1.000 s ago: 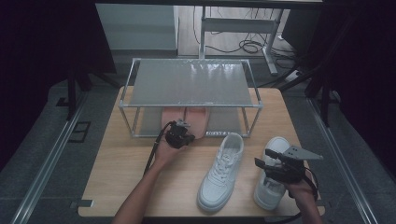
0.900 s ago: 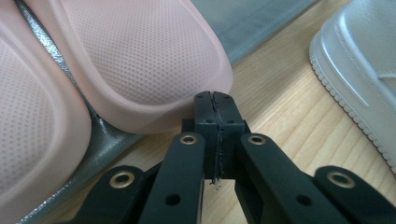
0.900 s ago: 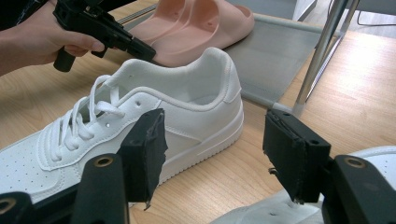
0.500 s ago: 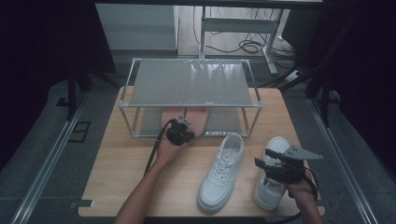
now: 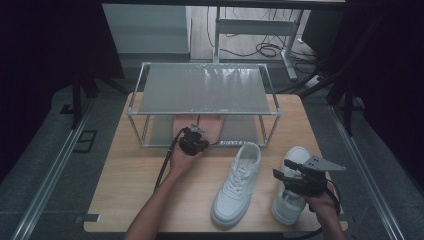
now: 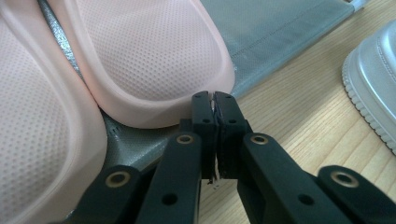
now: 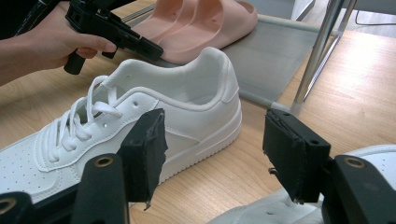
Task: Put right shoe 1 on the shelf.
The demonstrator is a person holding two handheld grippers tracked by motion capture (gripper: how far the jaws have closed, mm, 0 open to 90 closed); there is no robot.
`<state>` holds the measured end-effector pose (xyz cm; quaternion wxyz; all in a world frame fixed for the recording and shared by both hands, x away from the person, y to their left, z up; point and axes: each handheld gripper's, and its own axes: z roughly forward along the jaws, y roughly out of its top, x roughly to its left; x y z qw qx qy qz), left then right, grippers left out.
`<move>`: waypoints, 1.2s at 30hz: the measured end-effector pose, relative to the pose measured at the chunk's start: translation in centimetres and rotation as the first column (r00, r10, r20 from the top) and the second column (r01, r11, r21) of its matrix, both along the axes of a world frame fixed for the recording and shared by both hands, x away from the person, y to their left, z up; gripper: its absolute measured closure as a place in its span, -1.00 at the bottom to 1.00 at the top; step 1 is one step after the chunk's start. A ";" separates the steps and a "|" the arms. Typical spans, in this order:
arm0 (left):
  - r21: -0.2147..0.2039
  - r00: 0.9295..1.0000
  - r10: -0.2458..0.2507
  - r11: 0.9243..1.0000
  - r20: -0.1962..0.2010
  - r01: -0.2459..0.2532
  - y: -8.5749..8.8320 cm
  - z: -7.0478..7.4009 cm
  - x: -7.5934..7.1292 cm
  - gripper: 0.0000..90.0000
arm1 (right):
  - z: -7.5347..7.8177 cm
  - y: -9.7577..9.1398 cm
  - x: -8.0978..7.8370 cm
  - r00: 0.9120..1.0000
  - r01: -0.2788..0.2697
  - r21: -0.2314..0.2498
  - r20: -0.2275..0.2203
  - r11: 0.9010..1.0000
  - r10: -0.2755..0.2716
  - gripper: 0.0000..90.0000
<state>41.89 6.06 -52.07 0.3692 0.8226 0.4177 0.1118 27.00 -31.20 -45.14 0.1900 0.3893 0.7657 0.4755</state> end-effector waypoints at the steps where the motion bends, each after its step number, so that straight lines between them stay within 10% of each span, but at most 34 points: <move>1: -0.003 1.000 0.003 1.000 0.002 -0.003 0.1 0.1 -0.1 0.94 | 0.0 0.0 0.0 1.000 -0.001 0.000 0.000 1.000 0.001 -0.12; 36: -0.118 1.000 0.004 0.993 0.030 0.000 8.9 1.3 -12.1 0.88 | 0.0 0.6 -0.1 1.000 -0.011 -0.008 -0.002 1.000 0.011 -0.12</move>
